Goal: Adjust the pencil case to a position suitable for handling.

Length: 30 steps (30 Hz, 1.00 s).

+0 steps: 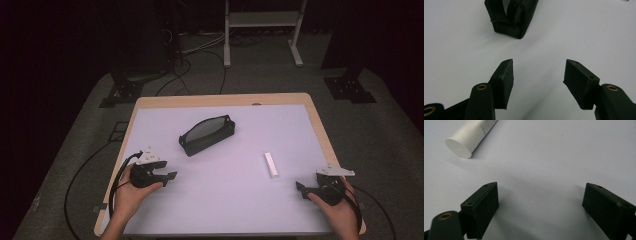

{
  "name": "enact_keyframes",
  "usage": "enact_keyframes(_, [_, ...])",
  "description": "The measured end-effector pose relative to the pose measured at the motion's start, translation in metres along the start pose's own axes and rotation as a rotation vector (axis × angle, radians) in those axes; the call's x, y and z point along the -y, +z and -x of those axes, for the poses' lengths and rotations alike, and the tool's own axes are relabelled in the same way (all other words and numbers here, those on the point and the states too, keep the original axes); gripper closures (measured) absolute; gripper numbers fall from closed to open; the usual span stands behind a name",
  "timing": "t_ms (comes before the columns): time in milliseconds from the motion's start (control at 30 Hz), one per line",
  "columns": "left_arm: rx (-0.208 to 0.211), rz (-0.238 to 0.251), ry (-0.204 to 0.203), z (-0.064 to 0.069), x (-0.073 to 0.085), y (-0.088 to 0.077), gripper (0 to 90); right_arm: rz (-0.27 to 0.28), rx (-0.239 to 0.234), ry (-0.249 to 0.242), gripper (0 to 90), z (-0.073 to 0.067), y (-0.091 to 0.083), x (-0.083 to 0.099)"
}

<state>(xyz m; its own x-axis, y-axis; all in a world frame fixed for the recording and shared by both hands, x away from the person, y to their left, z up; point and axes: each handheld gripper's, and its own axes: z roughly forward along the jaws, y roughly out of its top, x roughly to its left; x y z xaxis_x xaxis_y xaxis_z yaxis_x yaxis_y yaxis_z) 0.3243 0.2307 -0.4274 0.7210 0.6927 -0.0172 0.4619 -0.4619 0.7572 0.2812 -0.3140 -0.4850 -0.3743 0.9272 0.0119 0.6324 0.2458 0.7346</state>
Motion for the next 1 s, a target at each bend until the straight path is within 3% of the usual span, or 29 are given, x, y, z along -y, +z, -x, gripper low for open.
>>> enact_keyframes(433, [-0.004, 0.022, 0.034, -0.008, -0.029, 0.000, 44.3, -0.001, 0.000, 0.003, 12.4, 0.000, 0.000, 0.000])
enact_keyframes(1000, [0.004, 0.056, 0.063, -0.015, -0.064, 0.014, 48.6, -0.001, -0.001, 0.003, 12.4, 0.000, 0.000, 0.000])
